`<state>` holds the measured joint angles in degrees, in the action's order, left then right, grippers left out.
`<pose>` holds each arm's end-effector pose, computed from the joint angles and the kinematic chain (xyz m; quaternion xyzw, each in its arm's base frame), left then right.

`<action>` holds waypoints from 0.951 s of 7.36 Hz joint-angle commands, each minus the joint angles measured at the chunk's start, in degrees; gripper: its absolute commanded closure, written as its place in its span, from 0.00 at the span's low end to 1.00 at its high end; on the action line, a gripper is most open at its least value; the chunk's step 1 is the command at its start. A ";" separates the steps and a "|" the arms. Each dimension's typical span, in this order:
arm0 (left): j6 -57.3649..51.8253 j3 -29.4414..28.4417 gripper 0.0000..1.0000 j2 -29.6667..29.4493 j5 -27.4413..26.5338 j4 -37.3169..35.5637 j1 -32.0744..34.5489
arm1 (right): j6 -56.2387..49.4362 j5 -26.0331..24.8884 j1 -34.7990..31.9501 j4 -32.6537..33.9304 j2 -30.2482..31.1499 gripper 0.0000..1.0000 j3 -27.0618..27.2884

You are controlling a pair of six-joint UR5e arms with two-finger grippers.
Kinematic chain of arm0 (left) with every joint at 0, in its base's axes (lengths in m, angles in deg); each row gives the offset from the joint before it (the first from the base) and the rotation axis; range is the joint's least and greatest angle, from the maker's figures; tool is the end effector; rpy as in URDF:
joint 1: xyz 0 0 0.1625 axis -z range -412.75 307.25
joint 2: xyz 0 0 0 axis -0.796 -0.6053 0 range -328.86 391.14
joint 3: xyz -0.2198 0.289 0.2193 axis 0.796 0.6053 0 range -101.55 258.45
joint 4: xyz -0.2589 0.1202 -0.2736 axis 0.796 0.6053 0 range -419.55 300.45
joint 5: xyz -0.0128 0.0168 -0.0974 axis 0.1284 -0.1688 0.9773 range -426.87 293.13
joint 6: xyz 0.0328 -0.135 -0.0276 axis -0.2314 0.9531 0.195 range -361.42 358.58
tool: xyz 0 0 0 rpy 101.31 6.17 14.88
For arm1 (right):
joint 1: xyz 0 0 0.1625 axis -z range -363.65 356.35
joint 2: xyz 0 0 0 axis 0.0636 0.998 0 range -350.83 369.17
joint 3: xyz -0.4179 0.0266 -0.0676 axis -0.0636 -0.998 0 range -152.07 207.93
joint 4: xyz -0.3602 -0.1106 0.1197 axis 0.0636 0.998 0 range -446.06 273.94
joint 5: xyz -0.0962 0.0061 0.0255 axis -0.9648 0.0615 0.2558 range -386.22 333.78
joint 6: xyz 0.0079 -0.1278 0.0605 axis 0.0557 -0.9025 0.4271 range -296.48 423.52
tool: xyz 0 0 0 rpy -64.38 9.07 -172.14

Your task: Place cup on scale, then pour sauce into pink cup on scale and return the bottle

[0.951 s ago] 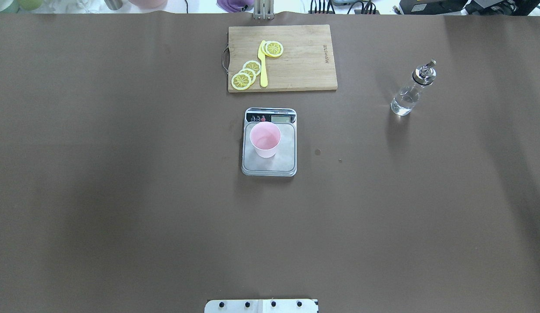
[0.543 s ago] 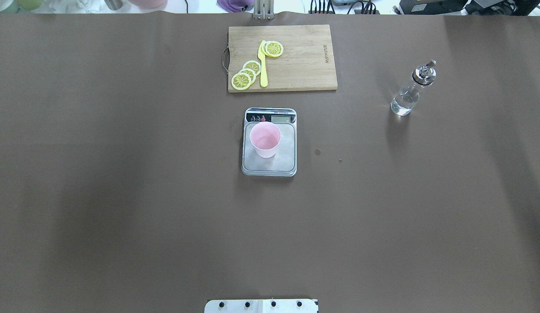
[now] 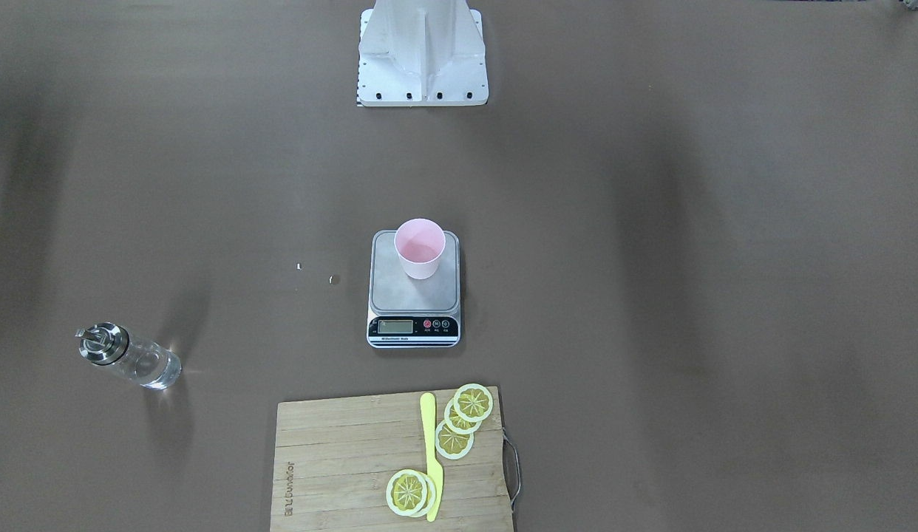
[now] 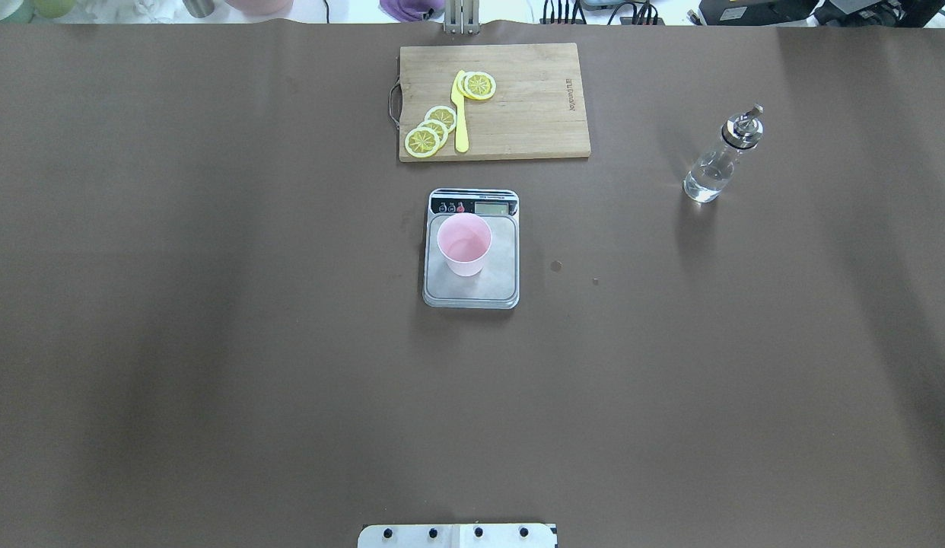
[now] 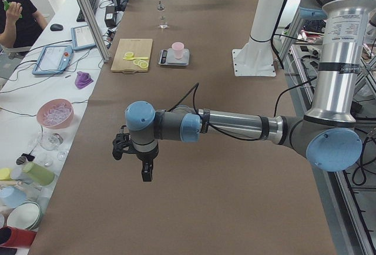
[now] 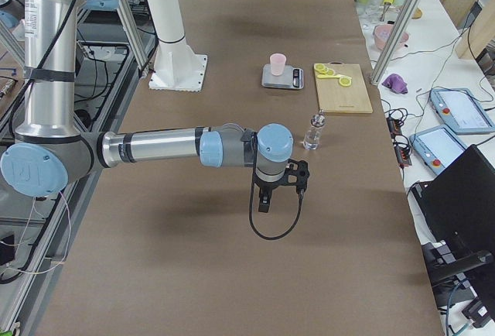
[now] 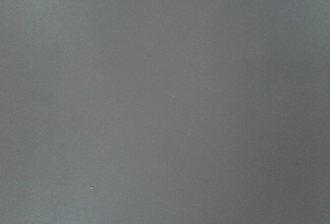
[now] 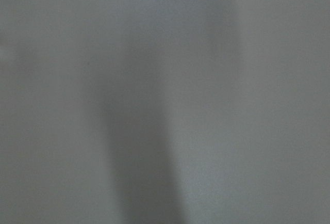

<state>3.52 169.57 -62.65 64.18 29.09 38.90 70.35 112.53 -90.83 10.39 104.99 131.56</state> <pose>-0.0548 -0.5035 0.6543 0.0190 0.3512 -0.0429 0.9351 0.0058 -0.4284 0.6249 -0.0240 -0.4121 0.0269 0.9104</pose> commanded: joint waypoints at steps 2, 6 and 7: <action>0.17 -0.25 0.01 -0.08 -0.45 0.22 0.12 | -0.50 -2.86 2.37 4.78 -1.76 0.00 0.35; 0.25 -0.77 0.01 -0.34 -0.45 0.22 0.03 | -2.42 -1.98 1.49 6.30 -1.42 0.00 0.53; 0.08 -0.95 0.01 -0.52 -0.54 0.13 0.03 | -2.43 -2.07 1.23 6.30 -1.34 0.00 0.88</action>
<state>3.71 168.82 -62.94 63.71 29.28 38.97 68.37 110.51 -89.28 16.57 103.52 132.22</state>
